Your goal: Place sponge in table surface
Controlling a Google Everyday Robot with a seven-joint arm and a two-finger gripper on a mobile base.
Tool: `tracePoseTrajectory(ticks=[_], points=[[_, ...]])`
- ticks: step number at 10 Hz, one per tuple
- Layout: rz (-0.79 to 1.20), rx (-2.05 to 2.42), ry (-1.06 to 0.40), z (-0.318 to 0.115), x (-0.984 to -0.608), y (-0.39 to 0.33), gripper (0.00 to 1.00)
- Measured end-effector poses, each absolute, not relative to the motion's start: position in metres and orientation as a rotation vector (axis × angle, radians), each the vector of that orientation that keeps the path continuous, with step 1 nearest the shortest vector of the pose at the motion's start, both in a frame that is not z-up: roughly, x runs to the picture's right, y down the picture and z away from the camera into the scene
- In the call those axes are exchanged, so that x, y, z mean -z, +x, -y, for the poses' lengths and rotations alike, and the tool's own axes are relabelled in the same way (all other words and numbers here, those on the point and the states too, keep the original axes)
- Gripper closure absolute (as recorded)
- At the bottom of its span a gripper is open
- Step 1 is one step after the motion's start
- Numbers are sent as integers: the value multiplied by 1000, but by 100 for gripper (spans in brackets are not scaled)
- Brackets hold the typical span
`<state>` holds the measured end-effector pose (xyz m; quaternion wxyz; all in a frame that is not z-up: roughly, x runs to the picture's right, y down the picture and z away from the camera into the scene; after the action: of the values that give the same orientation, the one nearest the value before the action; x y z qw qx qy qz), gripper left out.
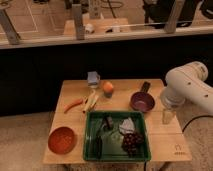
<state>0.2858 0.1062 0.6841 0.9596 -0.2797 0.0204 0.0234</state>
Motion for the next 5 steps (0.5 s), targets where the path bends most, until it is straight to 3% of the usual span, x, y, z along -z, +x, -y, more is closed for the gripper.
tracePoseTrajectory(ticks=[5], points=[[-39,-26,-555,-102,-688,278,20]])
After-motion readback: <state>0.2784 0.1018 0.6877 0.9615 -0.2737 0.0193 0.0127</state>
